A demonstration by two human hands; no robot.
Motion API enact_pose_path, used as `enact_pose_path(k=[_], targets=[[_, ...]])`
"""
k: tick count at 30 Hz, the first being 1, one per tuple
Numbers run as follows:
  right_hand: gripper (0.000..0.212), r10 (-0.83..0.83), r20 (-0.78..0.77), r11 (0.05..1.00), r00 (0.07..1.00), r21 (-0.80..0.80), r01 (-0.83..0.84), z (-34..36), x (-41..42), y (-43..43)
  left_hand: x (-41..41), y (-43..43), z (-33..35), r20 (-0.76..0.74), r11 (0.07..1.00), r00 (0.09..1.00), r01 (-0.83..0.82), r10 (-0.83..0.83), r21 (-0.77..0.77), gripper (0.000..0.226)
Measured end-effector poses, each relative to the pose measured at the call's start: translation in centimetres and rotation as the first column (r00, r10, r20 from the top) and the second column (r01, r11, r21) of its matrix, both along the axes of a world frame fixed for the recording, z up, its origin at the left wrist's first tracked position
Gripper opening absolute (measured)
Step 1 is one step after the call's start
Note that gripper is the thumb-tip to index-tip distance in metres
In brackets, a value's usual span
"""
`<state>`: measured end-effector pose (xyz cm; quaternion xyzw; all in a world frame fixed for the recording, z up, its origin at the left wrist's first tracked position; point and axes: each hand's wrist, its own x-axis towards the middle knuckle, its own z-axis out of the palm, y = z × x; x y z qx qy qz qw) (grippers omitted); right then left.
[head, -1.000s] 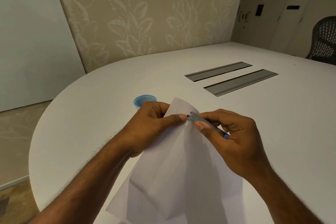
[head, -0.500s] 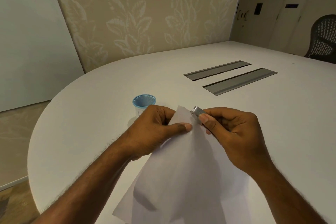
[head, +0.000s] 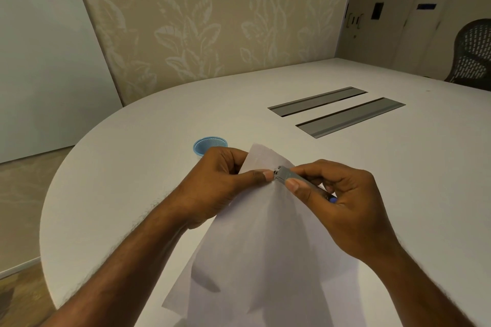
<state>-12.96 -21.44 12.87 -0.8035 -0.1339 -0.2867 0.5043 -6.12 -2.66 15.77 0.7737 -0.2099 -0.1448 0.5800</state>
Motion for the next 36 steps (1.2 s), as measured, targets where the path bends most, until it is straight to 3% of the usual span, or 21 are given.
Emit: enact_pose_path(k=[7,11,17,19,22,25,26,27,29,32,34,36], targets=[[0.026,0.029,-0.042,0.998,0.999,0.056,-0.026,0.3,0.0,0.3,0.0,0.0,-0.1,0.007,1.000,1.000,-0.007,0.007,0.007,0.048],[0.026,0.096,-0.105,0.981,0.990,0.179,-0.076,1.0,-0.2,0.7,0.0,0.1,-0.2,0.023,1.000,1.000,0.001,-0.002,0.022,0.047],[0.029,0.146,-0.261,0.953,0.954,0.295,-0.066,1.6,-0.3,0.4,0.0,0.1,-0.2,0.036,0.999,0.999,0.005,-0.007,0.038,0.051],[0.026,0.216,-0.377,0.929,0.900,0.364,-0.071,1.6,0.0,0.0,0.0,0.2,-0.2,0.039,0.999,0.999,0.020,-0.021,0.034,0.048],[0.030,0.421,-0.472,0.795,0.775,0.604,-0.064,1.4,0.2,-0.6,0.0,0.2,-0.2,0.045,0.999,0.999,0.025,-0.027,0.037,0.046],[0.042,0.640,-0.401,0.574,0.656,0.817,-0.061,1.5,0.4,-1.3,0.1,0.1,-0.3,0.051,0.998,0.998,0.033,-0.036,0.050,0.044],[0.048,0.665,-0.381,0.545,0.642,0.836,-0.068,1.6,0.6,-1.7,0.1,0.1,-0.3,0.052,0.998,0.998,0.031,-0.034,0.052,0.042],[0.055,0.660,-0.378,0.555,0.649,0.828,-0.082,1.5,0.7,-2.0,0.1,0.2,-0.4,0.051,0.998,0.998,0.026,-0.029,0.050,0.040],[0.068,0.547,-0.418,0.677,0.725,0.730,-0.090,1.5,0.8,-2.4,0.2,0.3,-0.5,0.043,0.999,0.999,0.009,-0.010,0.036,0.034],[0.073,0.200,-0.383,0.910,0.902,0.415,-0.026,1.1,0.8,-2.2,0.5,0.4,-0.6,0.037,1.000,0.999,-0.004,0.003,0.014,0.022],[0.068,0.079,-0.306,0.967,0.949,0.255,0.001,0.7,0.8,-2.2,0.5,0.5,-0.5,0.038,1.000,0.999,-0.003,0.002,0.019,0.026],[0.056,0.062,-0.291,0.979,0.955,0.206,-0.001,0.7,0.8,-2.5,0.6,0.5,-0.4,0.042,1.000,0.999,0.007,-0.008,0.027,0.029]])
